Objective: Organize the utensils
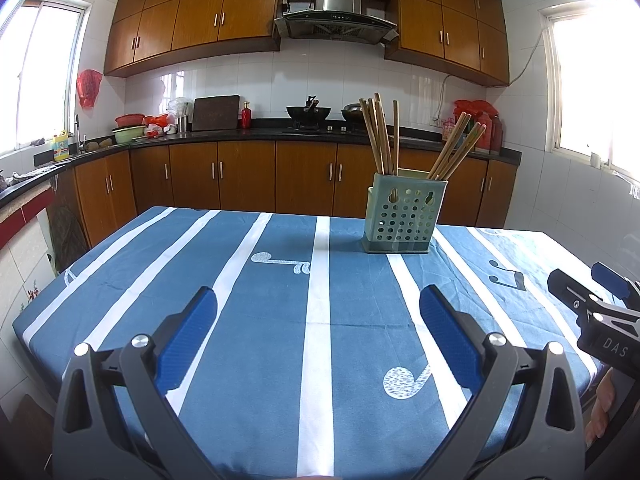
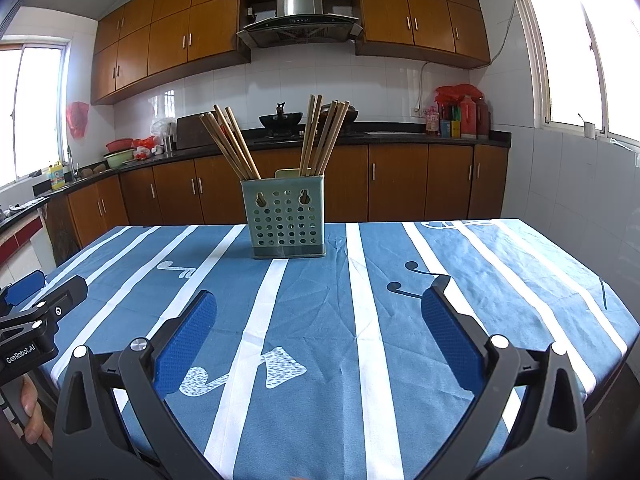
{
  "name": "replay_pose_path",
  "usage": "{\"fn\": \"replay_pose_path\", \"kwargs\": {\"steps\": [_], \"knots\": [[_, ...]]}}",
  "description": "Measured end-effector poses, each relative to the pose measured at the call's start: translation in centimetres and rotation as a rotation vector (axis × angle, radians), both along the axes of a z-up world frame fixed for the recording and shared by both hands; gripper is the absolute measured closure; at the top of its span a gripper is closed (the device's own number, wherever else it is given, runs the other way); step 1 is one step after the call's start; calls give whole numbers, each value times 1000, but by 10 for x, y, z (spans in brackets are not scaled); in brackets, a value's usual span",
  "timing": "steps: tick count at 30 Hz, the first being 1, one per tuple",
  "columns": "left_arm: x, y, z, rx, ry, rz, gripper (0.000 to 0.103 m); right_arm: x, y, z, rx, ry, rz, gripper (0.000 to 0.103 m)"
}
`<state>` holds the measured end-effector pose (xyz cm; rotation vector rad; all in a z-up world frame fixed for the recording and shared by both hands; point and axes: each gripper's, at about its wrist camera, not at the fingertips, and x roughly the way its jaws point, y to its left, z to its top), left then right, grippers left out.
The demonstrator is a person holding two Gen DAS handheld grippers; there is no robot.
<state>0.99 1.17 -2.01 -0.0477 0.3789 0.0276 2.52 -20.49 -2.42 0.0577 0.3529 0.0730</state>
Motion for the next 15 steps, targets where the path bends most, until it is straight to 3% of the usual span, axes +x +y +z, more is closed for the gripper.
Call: {"fn": "replay_pose_path", "kwargs": {"steps": [15], "knots": [[2, -2, -5, 1, 4, -5, 4, 0, 0, 0, 2, 2, 0, 2]]}}
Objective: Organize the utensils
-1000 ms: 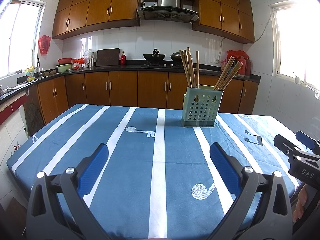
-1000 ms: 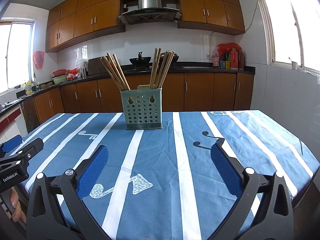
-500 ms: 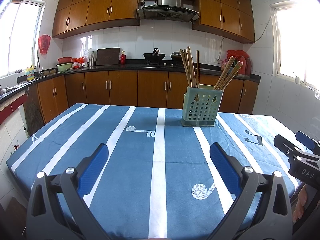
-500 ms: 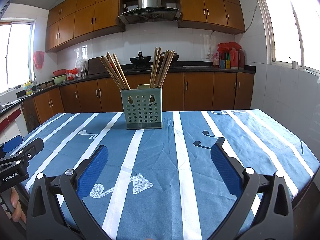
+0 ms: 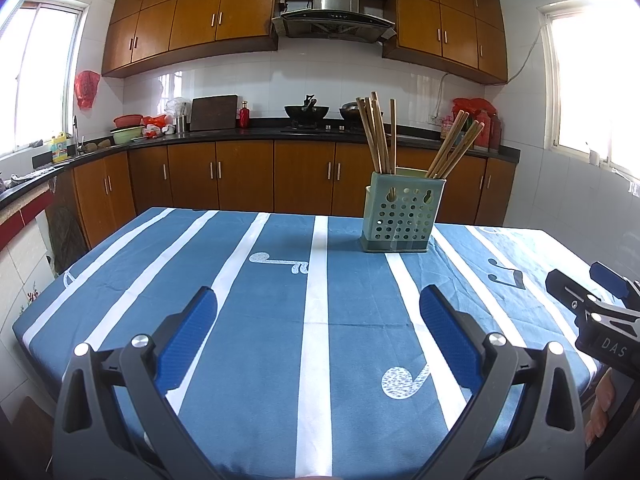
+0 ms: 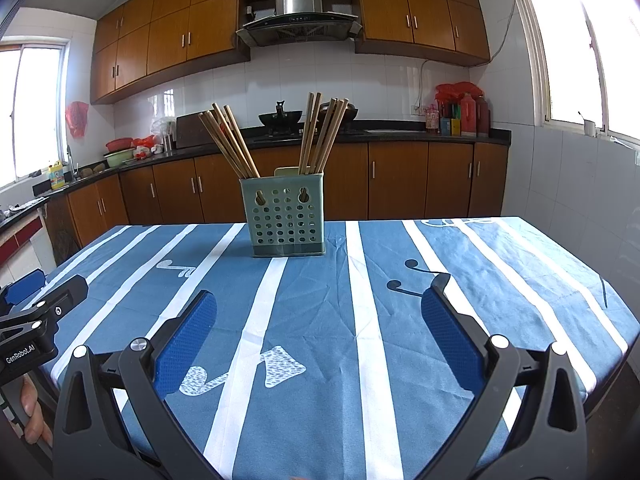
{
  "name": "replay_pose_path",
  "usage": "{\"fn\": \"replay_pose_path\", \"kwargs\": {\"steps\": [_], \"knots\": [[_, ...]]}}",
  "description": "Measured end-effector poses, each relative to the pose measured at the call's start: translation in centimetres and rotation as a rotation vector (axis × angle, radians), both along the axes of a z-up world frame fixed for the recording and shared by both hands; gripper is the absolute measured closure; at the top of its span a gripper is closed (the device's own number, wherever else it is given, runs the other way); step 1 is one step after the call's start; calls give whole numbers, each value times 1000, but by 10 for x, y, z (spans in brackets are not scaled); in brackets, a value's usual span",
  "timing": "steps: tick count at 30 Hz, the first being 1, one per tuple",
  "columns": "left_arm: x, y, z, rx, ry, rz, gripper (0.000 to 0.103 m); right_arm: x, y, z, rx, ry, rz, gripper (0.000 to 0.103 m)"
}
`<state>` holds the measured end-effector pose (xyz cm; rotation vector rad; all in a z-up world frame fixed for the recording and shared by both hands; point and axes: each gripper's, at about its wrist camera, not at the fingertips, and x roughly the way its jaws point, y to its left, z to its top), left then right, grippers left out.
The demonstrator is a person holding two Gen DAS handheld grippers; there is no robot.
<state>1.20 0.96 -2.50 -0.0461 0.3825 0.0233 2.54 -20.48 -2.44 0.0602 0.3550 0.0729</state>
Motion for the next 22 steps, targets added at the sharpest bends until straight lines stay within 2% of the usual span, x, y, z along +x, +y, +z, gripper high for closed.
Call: {"fn": "replay_pose_path", "kwargs": {"steps": [22], "knots": [[1, 3, 2, 4, -1, 0, 4, 0, 0, 1, 2, 2, 0, 2]]}}
